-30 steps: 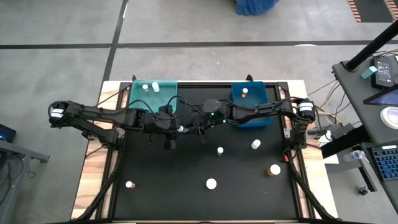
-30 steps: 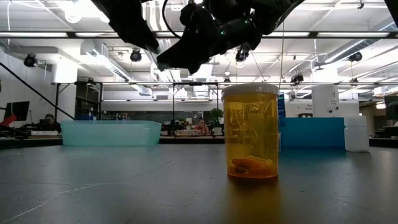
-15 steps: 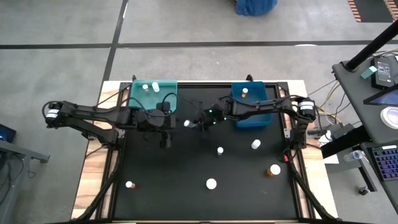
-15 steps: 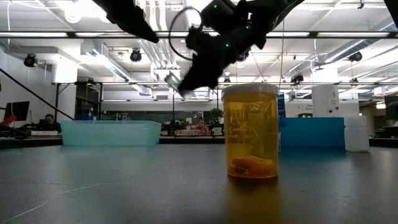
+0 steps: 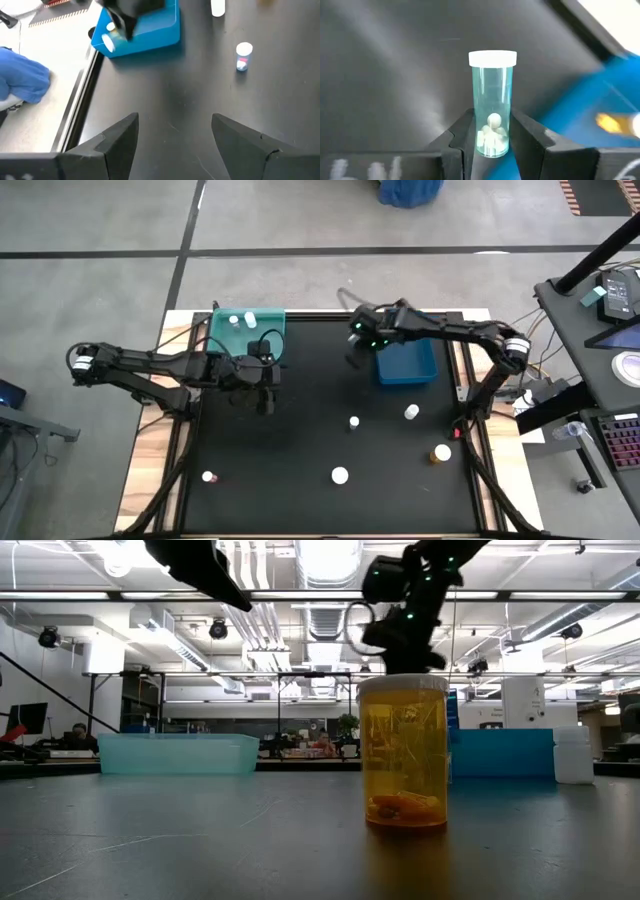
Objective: Pick and place medicine bottles into bin by pill shape (circle, oval)
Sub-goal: Put the blue tablet bottle into the blue bin
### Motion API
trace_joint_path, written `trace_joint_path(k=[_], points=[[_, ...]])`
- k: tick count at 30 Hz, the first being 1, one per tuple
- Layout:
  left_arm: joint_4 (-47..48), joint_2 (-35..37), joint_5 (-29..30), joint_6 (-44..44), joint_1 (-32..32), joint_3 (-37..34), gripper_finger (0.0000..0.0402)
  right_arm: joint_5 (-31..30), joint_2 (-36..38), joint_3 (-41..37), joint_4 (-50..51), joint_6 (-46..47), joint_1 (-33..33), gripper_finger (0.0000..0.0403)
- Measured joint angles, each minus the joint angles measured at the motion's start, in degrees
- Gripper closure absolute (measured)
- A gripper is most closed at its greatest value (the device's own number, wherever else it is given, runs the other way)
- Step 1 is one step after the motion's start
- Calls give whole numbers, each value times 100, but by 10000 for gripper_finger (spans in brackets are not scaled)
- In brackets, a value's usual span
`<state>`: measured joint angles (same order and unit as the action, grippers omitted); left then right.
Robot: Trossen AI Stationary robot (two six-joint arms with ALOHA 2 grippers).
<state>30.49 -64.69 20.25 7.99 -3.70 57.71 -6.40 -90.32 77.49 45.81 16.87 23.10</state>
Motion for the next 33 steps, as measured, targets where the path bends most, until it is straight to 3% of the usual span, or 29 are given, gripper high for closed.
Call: trace_joint_path(k=[6, 14, 24, 33], points=[[1, 0, 20, 0, -2, -2, 166, -722, 454, -81, 879, 456, 591, 303], [10, 0, 24, -2, -2, -2, 166, -736, 475, -387, 1408, 600, 1453, 303], [248, 0, 123, -13, -2, -2, 166, -738, 308, -954, 1303, 569, 2182, 303], [243, 0, 127, -13, -2, -2, 166, -736, 304, -1818, 179, 543, 2493, 303]])
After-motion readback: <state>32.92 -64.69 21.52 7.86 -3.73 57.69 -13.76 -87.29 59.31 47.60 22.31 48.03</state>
